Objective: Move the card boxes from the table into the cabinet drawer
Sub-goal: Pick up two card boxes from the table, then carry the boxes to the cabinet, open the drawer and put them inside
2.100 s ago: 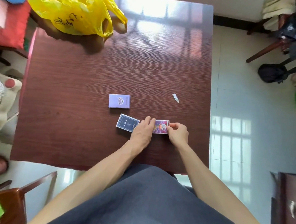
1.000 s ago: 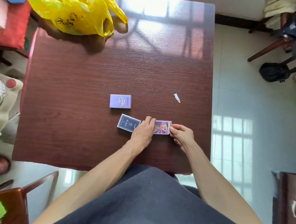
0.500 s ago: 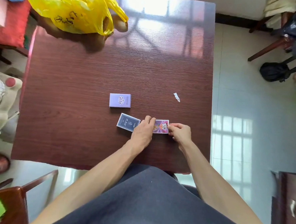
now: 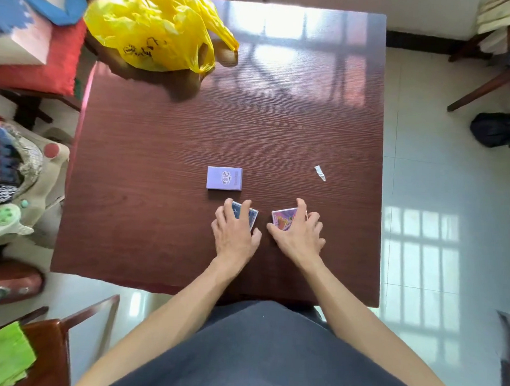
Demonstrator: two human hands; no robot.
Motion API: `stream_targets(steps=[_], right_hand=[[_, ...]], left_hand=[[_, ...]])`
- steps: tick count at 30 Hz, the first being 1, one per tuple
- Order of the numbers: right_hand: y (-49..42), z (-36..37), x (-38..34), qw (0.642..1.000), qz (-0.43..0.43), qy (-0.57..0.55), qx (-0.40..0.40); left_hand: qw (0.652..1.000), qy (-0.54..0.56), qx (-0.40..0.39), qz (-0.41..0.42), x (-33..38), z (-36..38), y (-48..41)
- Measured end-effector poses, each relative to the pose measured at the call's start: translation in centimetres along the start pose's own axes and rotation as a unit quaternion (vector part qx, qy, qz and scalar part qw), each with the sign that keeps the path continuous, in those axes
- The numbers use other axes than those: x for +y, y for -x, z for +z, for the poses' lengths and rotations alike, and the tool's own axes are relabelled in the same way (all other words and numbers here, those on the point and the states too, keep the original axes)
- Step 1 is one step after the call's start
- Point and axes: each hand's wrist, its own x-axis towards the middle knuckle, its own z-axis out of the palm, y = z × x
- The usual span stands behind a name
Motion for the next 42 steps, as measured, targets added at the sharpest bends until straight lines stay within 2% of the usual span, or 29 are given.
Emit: stream_targets(steps=[4, 7, 9, 14, 17, 21, 24, 25, 26, 27, 29, 30, 36, 39, 42], right_hand=[[-0.3, 1.6, -0.1, 0.994, -0.025, 0.094, 0.05], [-0.4, 1.5, 0.5, 0.993, -0.046, 0.092, 0.051], [-0.1, 0.8, 1.1, 0.997, -0.049, 0.05, 0.032], [1.8, -1.1, 4.2, 0.992, -0.01, -0.128, -0.013], [3.6, -1.8, 7.0, 0.962, 0.021, -0.27, -0.028], [7.1, -1.3, 10.8, 0.871, 0.155, -0.455, -0.096], [10.4, 0.6, 14.8, 0.799, 0.225, -0.549, -0.096], [12.0, 1.4, 16.4, 0.775, 0.242, -0.577, -0.082], [13.7, 2.3, 17.8, 0.751, 0.258, -0.604, -0.066], [15.6, 3.3, 19.3, 0.727, 0.274, -0.628, -0.048], [19.4, 5.4, 21.9, 0.681, 0.307, -0.665, -0.008], [21.3, 6.5, 23.0, 0.655, 0.323, -0.683, 0.012], [32.3, 13.5, 27.1, 0.472, 0.359, -0.796, 0.125], [36.2, 16.1, 28.3, 0.411, 0.358, -0.822, 0.167], [39.1, 17.6, 29.8, 0.368, 0.376, -0.825, 0.204]], left_hand=[[0.995, -0.034, -0.085, -0.047, -1.6, 0.4, -0.5], [0.996, -0.052, -0.072, -0.031, -1.8, 0.3, -0.8], [0.997, -0.042, -0.064, -0.018, -1.9, 0.0, -0.8], [0.992, 0.041, -0.122, -0.003, -3.0, -1.2, 0.9], [0.97, 0.176, -0.169, -0.019, -4.8, -2.1, 3.2], [0.901, 0.322, -0.279, -0.078, -6.6, -2.0, 5.8], [0.807, 0.406, -0.393, -0.17, -7.1, -1.2, 7.3], [0.795, 0.394, -0.419, -0.194, -7.2, -1.1, 7.8], [0.795, 0.369, -0.437, -0.202, -7.3, -0.9, 8.3], [0.81, 0.33, -0.447, -0.188, -7.6, -0.4, 8.7], [0.842, 0.245, -0.465, -0.126, -7.3, 0.2, 9.3], [0.845, 0.208, -0.482, -0.103, -6.8, 0.6, 9.5], [0.819, 0.062, -0.569, 0.046, 1.0, 3.9, 13.0], [0.797, -0.014, -0.582, 0.157, 6.3, 5.0, 17.0], [0.779, -0.061, -0.59, 0.205, 10.4, 6.5, 21.6]])
